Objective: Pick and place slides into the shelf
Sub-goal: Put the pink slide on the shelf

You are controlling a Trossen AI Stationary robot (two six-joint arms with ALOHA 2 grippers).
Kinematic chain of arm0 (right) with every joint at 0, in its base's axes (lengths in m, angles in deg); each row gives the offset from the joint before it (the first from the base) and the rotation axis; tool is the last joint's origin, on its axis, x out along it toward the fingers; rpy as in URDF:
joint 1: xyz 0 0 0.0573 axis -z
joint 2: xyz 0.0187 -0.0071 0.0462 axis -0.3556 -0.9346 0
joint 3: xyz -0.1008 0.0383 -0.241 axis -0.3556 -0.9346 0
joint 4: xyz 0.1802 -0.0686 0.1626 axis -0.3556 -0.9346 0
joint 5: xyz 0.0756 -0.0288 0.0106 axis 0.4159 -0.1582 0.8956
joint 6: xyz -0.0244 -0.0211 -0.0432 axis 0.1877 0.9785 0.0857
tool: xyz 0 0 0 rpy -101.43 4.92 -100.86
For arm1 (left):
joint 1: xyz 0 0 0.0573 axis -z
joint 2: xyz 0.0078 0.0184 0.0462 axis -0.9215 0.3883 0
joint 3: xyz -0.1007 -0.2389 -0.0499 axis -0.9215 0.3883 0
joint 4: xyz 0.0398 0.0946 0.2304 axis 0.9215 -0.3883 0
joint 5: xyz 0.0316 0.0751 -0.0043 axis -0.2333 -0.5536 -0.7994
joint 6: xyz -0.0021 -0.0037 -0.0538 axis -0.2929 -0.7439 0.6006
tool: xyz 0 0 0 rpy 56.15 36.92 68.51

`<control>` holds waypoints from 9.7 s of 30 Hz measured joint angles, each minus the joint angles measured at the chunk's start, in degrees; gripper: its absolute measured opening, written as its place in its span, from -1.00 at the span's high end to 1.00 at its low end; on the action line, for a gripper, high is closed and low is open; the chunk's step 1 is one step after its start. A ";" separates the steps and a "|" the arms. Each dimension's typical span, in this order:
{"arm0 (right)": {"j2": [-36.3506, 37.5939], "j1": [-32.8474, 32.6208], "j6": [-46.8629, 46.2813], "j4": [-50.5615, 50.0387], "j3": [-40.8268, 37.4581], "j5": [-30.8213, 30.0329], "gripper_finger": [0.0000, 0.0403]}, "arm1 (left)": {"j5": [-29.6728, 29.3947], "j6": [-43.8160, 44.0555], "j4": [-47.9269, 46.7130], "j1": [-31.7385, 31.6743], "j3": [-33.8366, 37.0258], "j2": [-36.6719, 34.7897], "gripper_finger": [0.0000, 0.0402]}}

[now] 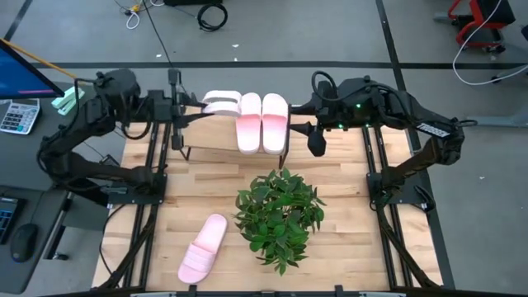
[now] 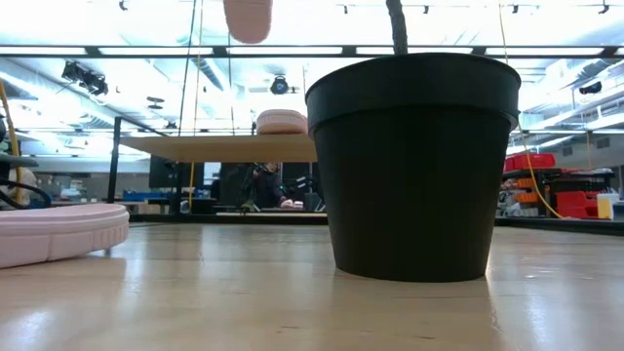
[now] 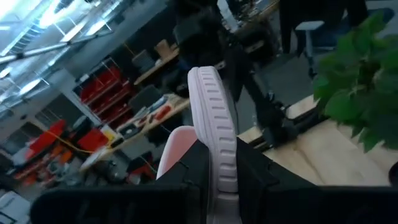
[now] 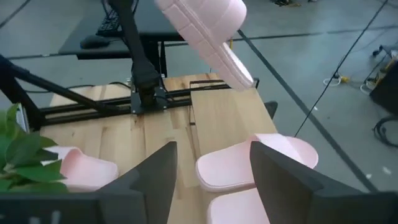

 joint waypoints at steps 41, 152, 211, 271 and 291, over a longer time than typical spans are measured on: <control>-0.38 0.09 -10.91 -5.15 -0.02 -3.32 0.15 | 49.84 5.73 15.47 -57.92 30.21 -9.20 0.74; -38.24 9.46 22.35 35.87 23.10 12.90 -0.08 | 60.44 11.85 24.07 -58.62 37.57 -7.35 0.75; -43.35 11.91 10.66 40.19 23.12 19.78 0.77 | 60.97 15.56 24.45 -55.04 37.57 -7.35 0.66; -52.75 11.25 32.34 51.77 23.10 20.64 0.78 | 51.08 86.90 73.07 -46.38 36.88 -12.98 0.06; -52.79 10.38 27.91 44.04 23.10 27.04 0.78 | 51.08 86.89 73.05 -46.38 36.88 -12.98 0.08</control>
